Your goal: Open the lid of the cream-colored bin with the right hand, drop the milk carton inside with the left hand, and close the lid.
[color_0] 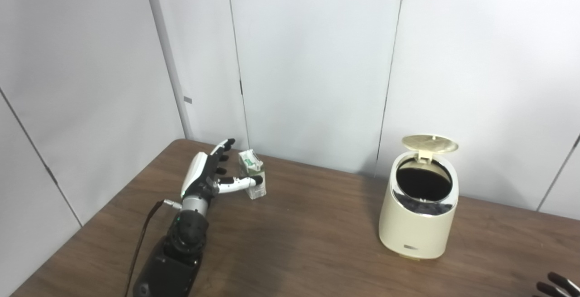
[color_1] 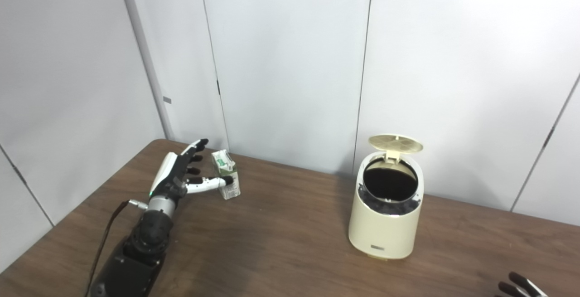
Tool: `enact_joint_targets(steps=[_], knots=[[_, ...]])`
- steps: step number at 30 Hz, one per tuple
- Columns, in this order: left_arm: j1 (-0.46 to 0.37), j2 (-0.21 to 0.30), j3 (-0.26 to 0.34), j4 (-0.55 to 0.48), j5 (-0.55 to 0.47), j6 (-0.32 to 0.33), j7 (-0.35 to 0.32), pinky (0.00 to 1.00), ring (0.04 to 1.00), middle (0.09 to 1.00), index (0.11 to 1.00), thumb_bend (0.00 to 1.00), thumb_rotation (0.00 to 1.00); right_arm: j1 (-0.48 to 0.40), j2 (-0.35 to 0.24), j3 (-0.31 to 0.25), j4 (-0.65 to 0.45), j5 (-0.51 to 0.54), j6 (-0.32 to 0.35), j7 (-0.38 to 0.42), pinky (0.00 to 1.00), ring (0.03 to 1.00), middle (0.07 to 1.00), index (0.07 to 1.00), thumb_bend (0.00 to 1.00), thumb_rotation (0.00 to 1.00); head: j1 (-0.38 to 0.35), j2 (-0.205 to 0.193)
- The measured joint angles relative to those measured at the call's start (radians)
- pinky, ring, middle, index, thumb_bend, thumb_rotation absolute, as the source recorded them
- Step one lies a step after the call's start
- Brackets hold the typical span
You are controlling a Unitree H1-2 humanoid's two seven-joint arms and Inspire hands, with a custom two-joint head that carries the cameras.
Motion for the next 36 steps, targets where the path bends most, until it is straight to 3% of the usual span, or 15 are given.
enact_joint_targets(steps=[4,10,24,36], knots=[[-0.027,0.032,-0.036,0.001,0.001,0.042,-0.058,0.81,0.918,0.958,0.970,0.96,0.33,0.005,0.000,0.001,-0.008,0.001,0.008,0.000,0.53,0.711,0.757,0.788,0.95,0.92,-0.003,0.003],[-0.069,0.068,-0.084,0.046,0.039,0.058,-0.082,0.78,0.904,0.957,0.972,1.00,0.32,0.007,0.000,0.002,-0.013,-0.007,0.014,0.000,0.52,0.706,0.752,0.787,0.95,0.92,-0.008,0.005],[-0.112,0.088,-0.112,0.100,0.070,0.100,-0.086,0.73,0.852,0.911,0.936,0.95,0.25,0.008,0.000,0.003,-0.014,-0.007,0.014,0.000,0.54,0.718,0.759,0.795,0.98,0.92,-0.025,0.012],[-0.120,0.098,-0.117,0.102,0.058,0.126,-0.106,0.62,0.745,0.829,0.872,0.90,0.23,0.024,-0.001,0.020,-0.033,-0.039,0.001,0.000,0.62,0.787,0.815,0.861,0.92,0.95,-0.040,0.021]])
